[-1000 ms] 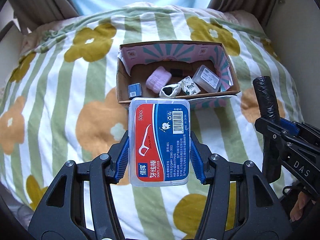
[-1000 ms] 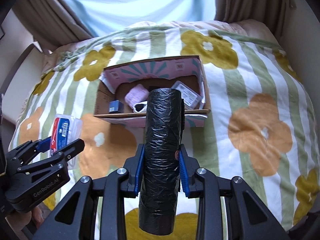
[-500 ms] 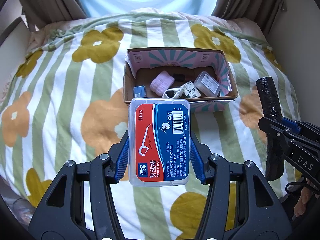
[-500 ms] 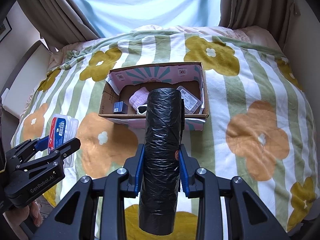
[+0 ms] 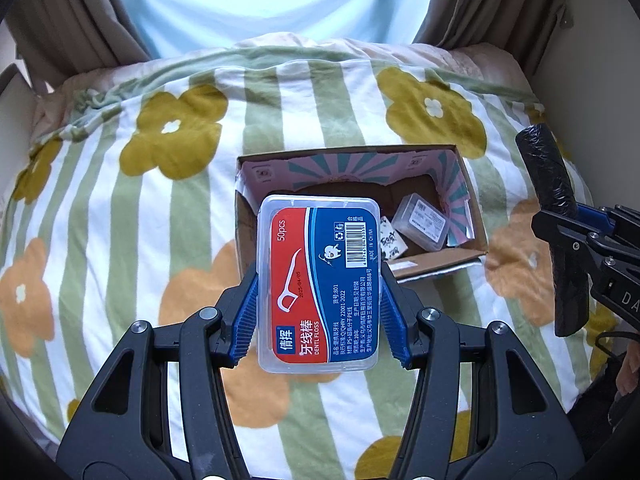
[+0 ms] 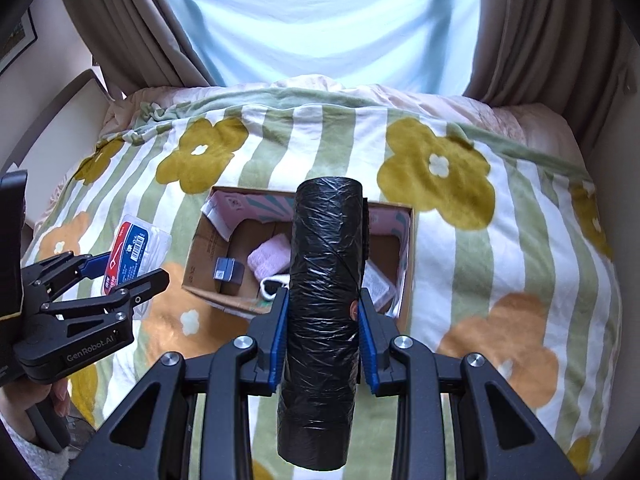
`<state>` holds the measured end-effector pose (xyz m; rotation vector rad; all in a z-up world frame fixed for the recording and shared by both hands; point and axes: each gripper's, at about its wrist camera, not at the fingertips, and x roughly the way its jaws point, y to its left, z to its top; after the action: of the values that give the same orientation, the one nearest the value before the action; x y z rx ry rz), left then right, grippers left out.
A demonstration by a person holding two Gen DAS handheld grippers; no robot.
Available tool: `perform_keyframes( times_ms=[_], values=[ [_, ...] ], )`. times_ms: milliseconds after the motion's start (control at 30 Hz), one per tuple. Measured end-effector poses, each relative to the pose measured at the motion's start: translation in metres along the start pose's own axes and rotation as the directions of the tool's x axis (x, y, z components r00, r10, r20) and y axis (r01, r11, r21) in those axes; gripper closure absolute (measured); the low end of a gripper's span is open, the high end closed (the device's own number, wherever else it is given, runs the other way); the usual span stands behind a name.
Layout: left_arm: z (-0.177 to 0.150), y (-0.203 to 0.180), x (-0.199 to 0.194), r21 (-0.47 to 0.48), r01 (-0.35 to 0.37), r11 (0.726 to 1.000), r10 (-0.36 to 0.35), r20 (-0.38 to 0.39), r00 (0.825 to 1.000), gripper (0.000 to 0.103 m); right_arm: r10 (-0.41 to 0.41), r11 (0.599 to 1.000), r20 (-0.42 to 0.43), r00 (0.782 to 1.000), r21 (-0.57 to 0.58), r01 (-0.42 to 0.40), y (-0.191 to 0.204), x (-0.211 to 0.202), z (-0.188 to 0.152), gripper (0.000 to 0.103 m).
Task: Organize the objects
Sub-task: 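Carry the red-labelled case and black roll over the cardboard box, then open left tool to drop the case while right tool releases the black roll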
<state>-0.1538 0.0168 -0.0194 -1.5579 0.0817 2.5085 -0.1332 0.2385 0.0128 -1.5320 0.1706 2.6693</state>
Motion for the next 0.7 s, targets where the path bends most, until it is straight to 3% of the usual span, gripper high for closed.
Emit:
perform_keyframes(
  times_ms=[167, 367, 533, 700],
  values=[
    [0.030, 0.009, 0.044, 0.008, 0.004, 1.000, -0.004, -0.039, 0.999, 0.052, -0.003, 0.991, -0.035, 0.999, -0.135, -0.001, 0.003, 0.044, 0.030, 0.074],
    [0.048, 0.018, 0.112, 0.014, 0.003, 1.000, -0.001, -0.111, 0.994, 0.052, 0.035, 0.949, -0.117, 0.992, -0.308, -0.070, 0.016, 0.113, 0.043, 0.074],
    [0.053, 0.027, 0.166, -0.002, -0.006, 1.000, 0.005, -0.171, 0.985, 0.052, 0.055, 0.913, -0.227, 0.972, -0.382, -0.141, 0.024, 0.176, 0.039, 0.074],
    [0.056, 0.029, 0.201, 0.000, -0.010, 1.000, 0.010, -0.198, 0.980, 0.052, 0.070, 0.900, -0.276, 0.958, -0.396, -0.180, 0.022, 0.212, 0.034, 0.074]
  ],
)
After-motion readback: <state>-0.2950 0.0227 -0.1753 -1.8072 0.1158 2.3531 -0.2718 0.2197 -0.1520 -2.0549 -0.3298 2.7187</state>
